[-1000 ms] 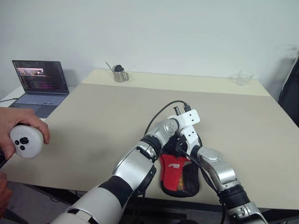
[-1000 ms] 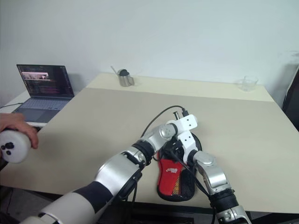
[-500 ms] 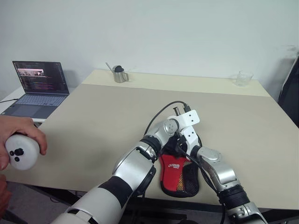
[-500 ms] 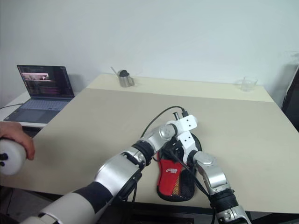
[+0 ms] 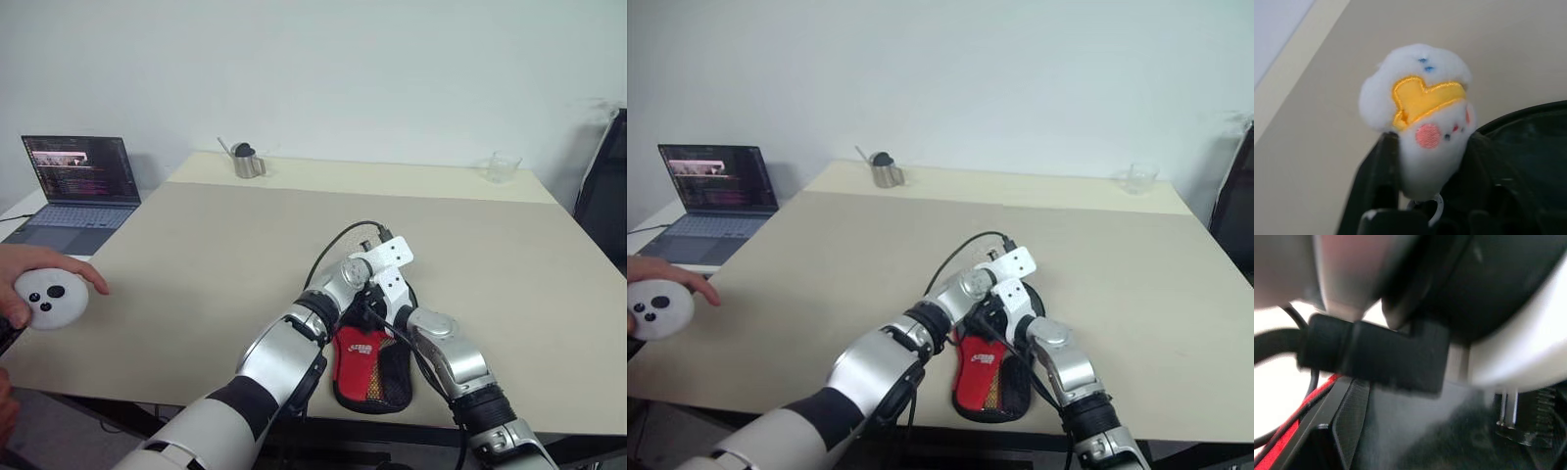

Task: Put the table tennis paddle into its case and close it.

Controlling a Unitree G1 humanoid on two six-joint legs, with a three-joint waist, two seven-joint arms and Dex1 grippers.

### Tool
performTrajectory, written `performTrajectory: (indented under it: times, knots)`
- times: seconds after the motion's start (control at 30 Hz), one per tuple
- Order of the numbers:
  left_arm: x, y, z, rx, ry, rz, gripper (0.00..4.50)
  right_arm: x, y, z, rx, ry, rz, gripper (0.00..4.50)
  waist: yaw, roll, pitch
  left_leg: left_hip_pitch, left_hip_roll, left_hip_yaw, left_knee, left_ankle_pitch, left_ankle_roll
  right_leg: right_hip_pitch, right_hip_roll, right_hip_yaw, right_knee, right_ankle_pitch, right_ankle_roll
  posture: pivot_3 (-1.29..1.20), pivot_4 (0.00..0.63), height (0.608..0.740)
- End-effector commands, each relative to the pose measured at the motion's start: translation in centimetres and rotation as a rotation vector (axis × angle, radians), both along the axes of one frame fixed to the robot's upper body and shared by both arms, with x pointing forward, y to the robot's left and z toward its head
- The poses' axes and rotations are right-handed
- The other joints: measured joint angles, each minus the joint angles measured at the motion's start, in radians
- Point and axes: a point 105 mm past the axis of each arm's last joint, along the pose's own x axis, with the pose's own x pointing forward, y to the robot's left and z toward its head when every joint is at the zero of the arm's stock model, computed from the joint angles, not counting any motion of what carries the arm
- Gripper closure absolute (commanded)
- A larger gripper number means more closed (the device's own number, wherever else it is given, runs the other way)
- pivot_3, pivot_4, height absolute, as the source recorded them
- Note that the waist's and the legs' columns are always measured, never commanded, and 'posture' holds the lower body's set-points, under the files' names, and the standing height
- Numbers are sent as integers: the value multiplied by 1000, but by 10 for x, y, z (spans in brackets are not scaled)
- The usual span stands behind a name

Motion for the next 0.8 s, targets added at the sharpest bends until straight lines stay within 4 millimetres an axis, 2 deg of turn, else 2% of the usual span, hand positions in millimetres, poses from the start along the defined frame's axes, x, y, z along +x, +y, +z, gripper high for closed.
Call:
performTrajectory:
  times: [0.03, 0.1, 0.27, 0.37, 0.53, 0.8]
  knots:
    - [-33, -42, -20, 9, 81, -175, 1689, -4, 16, -17, 4, 101, 47, 0, -1, 0, -3, 0, 0, -1, 0, 0, 0, 0, 0, 0, 0, 0, 0, 0, 150, 740]
    - [-32, -37, -23, 38, 75, -177, 1595, -4, 17, -16, 4, 100, 50, 0, -1, 0, -6, 0, 0, -2, -1, 0, 0, 0, 0, 0, 0, 0, 0, 0, 150, 740]
    - [-17, -11, -22, 51, 84, -102, 1595, -3, 18, -16, 4, 101, 57, 0, -10, 0, -7, 1, 0, -3, -1, 0, 0, 0, 0, 0, 0, 0, 0, 0, 150, 740]
    - [-13, -5, -14, -31, 132, -89, 1595, -2, 18, -16, 5, 101, 59, 0, -23, 0, -7, 1, 0, -4, -1, 0, 0, 0, 0, 0, 1, 0, 0, 0, 150, 740]
    - [-8, -2, 7, -278, 231, -75, 1595, -1, 19, -16, 7, 103, 63, 0, -28, 0, -6, 1, 1, -4, -2, 0, 0, -1, 1, 0, 1, -1, -1, 0, 150, 740]
    - [-1, 3, 26, -402, 225, -52, 1595, -1, 19, -16, 5, 102, 68, 0, -28, 0, -6, 0, 0, -4, -2, 0, 0, -1, 1, 0, 0, -1, -1, 0, 150, 740]
